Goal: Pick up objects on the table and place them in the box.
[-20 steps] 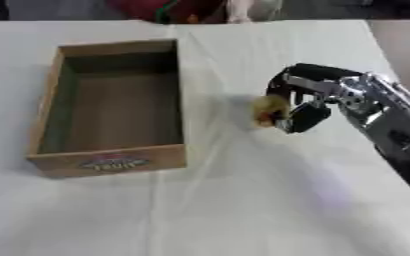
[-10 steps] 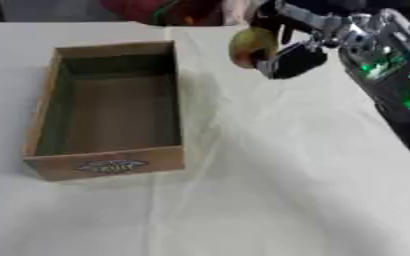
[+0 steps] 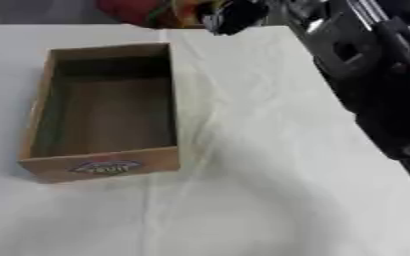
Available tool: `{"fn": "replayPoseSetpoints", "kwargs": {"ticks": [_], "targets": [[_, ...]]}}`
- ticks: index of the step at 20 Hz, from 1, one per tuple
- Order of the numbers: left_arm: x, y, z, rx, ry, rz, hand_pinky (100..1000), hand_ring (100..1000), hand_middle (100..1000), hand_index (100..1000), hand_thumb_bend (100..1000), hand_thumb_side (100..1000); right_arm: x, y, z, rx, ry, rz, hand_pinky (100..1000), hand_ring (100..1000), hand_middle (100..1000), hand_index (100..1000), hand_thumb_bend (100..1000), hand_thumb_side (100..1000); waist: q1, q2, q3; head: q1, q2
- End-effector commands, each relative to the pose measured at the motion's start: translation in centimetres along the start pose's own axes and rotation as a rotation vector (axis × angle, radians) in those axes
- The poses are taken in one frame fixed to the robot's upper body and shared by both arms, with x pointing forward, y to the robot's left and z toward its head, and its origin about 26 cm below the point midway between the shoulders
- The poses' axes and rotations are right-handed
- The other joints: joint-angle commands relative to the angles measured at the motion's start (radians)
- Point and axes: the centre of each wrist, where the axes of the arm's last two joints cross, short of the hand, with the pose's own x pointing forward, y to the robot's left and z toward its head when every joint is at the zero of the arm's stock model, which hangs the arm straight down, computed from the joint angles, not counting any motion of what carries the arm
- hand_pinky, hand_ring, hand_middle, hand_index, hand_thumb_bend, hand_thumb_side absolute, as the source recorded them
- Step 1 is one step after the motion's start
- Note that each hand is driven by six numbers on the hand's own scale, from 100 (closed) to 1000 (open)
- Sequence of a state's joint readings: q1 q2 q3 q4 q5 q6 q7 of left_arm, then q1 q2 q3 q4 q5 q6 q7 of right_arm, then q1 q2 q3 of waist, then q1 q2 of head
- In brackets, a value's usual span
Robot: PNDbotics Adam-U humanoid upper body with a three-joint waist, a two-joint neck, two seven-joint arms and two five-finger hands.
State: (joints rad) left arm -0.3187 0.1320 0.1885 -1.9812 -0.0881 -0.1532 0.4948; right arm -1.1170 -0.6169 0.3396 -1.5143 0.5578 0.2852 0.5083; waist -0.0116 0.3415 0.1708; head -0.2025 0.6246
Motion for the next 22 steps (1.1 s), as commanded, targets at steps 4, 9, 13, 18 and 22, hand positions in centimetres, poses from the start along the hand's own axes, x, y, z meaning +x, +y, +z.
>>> {"fn": "replayPoseSetpoints", "kwargs": {"ticks": [4,9,13,18,22], "targets": [[0.8,-0.3,-0.6,-0.024,-0.034,0.021,379,396,485,665,100,850,1.9,0.4,-3.4,-0.039,-0.007,0.019,573,582,514,662,100,100,-0.001,-0.014,0.013,-0.020,0.000],[0.9,-0.5,-0.7,-0.030,-0.038,0.035,379,396,486,665,100,850,2.4,3.5,-5.6,-0.044,0.010,0.008,580,575,510,663,100,195,0.000,-0.008,0.022,-0.028,-0.014],[1.0,-0.8,-0.9,-0.037,-0.049,0.047,378,397,486,665,100,849,2.4,6.8,-6.9,-0.059,0.043,-0.006,577,574,505,657,100,183,0.003,-0.005,0.030,-0.031,-0.018],[1.1,-0.9,-0.9,-0.037,-0.047,0.059,378,398,487,664,100,852,1.8,10.7,-7.8,-0.031,0.084,0.001,578,584,508,659,100,192,0.003,-0.006,0.034,-0.040,-0.016],[1.1,-1.1,-0.9,-0.038,-0.041,0.072,379,399,487,664,100,853,0.9,12.8,-8.0,0.020,0.091,0.035,591,609,522,670,100,213,0.001,-0.006,0.034,-0.041,-0.013]]}}
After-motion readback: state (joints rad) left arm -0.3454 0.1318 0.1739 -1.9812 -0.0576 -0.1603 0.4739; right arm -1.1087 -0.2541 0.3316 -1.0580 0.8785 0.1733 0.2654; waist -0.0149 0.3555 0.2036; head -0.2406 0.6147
